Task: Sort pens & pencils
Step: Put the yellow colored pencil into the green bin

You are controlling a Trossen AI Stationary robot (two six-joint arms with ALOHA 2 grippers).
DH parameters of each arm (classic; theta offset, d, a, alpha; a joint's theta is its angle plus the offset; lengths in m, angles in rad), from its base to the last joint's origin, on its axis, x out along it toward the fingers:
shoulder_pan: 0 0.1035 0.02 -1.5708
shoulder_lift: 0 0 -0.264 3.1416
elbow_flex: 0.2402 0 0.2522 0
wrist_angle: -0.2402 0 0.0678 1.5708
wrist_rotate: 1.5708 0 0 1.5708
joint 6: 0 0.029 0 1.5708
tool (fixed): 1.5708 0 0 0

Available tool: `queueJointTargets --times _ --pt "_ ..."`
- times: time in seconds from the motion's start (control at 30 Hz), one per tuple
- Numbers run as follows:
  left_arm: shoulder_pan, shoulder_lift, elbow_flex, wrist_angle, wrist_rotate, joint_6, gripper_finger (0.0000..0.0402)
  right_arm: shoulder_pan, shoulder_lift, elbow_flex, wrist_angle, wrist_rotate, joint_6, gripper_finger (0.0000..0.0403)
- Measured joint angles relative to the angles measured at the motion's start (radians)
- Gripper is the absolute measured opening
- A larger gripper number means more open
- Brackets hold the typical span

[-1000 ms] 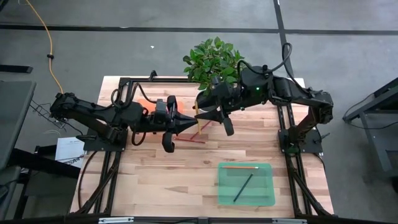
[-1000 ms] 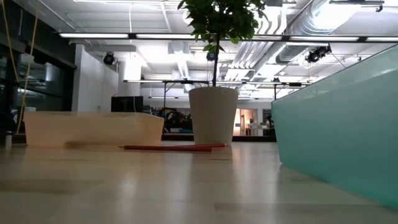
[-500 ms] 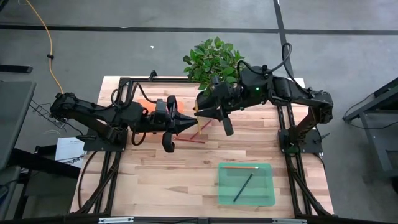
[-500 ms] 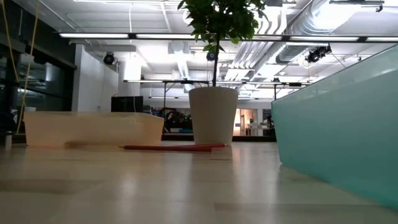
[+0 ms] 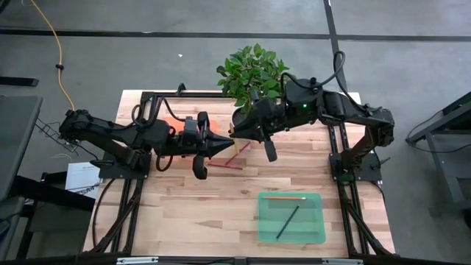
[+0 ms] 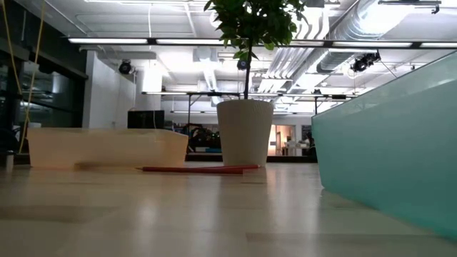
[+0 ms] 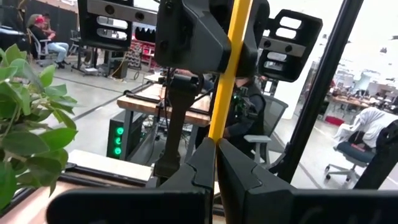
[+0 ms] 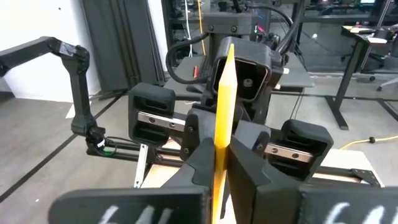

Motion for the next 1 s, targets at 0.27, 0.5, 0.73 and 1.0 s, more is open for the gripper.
queueJointTargets --times 0.27,0.5,0.73,1.0 --pt "-0.002 0.003 0.0 -0.163 -0.018 -0.021 0.0 -0.003 -0.021 0.0 0.007 0.023 -0.008 0.0011" --pt "0.0 0.001 0.0 -0.239 -0.048 -0.034 0.0 -0.001 -0.054 0.0 -0.042 0.033 0.007 0.0011" --pt "-0.001 0.0 0.0 -0.367 -0.052 -0.055 0.0 0.054 -0.065 0.001 -0.18 0.065 0.053 0.0011" --pt "-0.001 0.001 0.0 -0.456 -0.021 -0.087 0.0 0.165 -0.066 0.001 -0.327 0.166 0.136 0.0011"
